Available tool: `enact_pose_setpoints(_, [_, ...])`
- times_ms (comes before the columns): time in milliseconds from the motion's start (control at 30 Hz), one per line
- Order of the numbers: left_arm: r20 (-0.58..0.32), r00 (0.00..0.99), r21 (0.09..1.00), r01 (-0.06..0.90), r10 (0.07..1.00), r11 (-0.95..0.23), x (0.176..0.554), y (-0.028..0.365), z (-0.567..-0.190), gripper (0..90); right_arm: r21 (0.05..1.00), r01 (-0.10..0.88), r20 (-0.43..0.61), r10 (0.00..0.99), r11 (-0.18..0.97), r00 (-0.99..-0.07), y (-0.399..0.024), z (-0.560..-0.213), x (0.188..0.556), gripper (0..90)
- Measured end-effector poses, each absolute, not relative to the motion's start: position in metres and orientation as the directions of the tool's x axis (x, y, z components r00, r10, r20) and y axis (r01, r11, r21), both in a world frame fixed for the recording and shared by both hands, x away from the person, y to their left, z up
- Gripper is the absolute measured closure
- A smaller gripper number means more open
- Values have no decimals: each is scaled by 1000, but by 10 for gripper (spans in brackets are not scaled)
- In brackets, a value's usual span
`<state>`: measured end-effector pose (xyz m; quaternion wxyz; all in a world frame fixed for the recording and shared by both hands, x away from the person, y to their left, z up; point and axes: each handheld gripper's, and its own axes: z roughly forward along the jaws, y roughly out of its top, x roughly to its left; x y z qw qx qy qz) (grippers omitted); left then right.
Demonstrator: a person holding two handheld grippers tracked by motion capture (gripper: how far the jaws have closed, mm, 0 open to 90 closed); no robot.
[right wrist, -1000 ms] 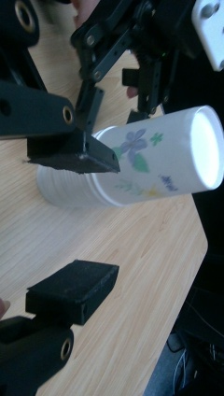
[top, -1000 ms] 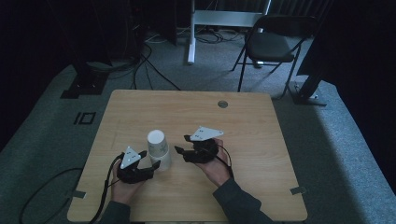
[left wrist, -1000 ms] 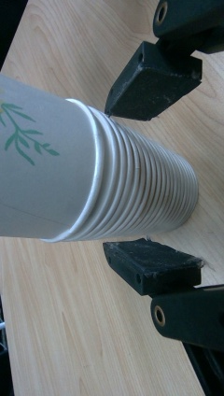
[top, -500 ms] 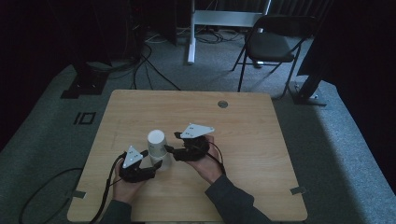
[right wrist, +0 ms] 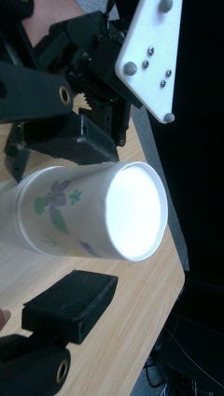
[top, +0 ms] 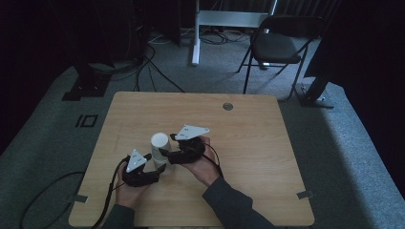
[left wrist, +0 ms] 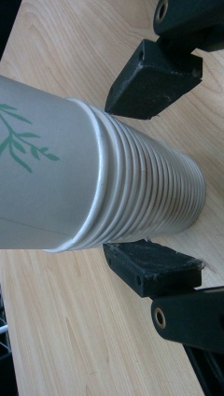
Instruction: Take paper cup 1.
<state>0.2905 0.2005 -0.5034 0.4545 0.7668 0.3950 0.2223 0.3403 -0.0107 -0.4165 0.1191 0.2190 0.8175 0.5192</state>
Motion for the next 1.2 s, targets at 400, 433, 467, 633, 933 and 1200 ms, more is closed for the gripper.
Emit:
enact_pose_setpoints(400, [-16, 586, 872, 404, 810, -275, 290, 200, -504, 288, 893, 234, 22, 481, 384, -876, 8, -420, 346, 306])
enact_pose_setpoints(433, [-15, 586, 872, 404, 810, -276, 290, 200, -504, 288, 893, 235, 23, 484, 383, -875, 9, -421, 347, 303])
enact_pose_setpoints(467, [-15, 586, 872, 404, 810, -276, 290, 200, -504, 289, 891, 240, 26, 484, 385, -875, 10, -422, 350, 299])
enact_pose_setpoints(633, [-14, 586, 872, 404, 810, -277, 290, 199, -504, 289, 889, 237, 20, 483, 392, -876, 13, -424, 351, 296])
enact_pose_setpoints(933, [-10, 585, 871, 403, 811, -280, 290, 199, -503, 289, 885, 246, 27, 485, 394, -874, 15, -422, 352, 316])
enact_pose_setpoints(1200, [-6, 586, 871, 402, 810, -284, 290, 199, -503, 290, 893, 238, 26, 485, 381, -874, 14, -416, 351, 319])
